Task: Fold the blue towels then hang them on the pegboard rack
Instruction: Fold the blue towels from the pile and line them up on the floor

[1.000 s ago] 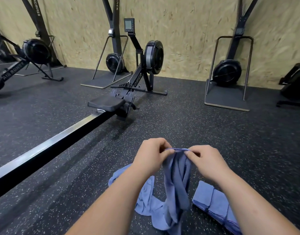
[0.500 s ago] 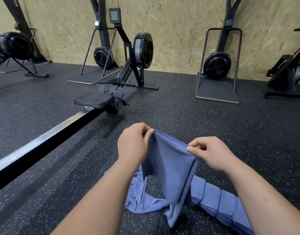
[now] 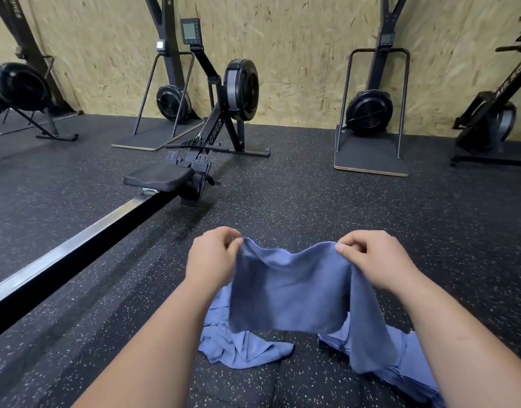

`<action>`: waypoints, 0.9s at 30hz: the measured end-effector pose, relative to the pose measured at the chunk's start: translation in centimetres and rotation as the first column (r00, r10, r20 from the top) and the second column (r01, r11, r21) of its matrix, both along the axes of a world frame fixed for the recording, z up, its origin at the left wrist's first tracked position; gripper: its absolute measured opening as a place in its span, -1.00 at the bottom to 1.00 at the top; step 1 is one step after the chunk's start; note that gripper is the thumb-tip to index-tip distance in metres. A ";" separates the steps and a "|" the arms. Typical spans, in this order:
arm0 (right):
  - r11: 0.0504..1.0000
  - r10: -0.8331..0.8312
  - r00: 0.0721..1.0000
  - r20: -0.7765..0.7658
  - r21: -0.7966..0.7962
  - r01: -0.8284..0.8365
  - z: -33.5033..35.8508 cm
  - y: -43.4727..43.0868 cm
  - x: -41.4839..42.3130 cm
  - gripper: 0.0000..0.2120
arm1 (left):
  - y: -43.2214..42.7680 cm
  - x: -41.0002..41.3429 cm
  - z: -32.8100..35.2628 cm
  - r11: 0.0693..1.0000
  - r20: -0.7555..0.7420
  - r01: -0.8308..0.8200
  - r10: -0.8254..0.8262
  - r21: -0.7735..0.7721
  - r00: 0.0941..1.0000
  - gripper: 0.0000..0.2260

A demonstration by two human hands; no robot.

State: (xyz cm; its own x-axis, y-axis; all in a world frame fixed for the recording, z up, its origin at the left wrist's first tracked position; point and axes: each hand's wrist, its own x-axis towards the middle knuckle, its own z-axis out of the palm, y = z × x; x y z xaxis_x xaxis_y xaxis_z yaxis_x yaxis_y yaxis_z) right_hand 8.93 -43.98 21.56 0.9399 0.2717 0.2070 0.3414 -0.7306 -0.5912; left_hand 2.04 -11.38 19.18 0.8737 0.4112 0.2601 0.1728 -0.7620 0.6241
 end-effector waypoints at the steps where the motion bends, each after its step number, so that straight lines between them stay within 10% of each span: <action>1: 0.999 0.030 1.000 -0.002 0.020 -0.030 0.1 0.5 -0.1 -0.85 | -0.9 0.0 0.1 0.996 -0.008 0.094 -0.094 0.007 0.996 -0.84; 8: 0.960 0.267 0.963 -0.036 0.097 -0.262 0.1 4.2 -1.3 -0.91 | -8.0 -0.3 0.7 0.869 0.076 0.488 -0.483 -0.077 0.872 -0.76; 27: 0.980 0.146 0.985 -0.092 0.150 -0.131 -0.3 0.5 1.3 -0.92 | -1.9 1.4 0.9 0.986 0.117 -0.028 0.048 -0.162 0.992 -0.86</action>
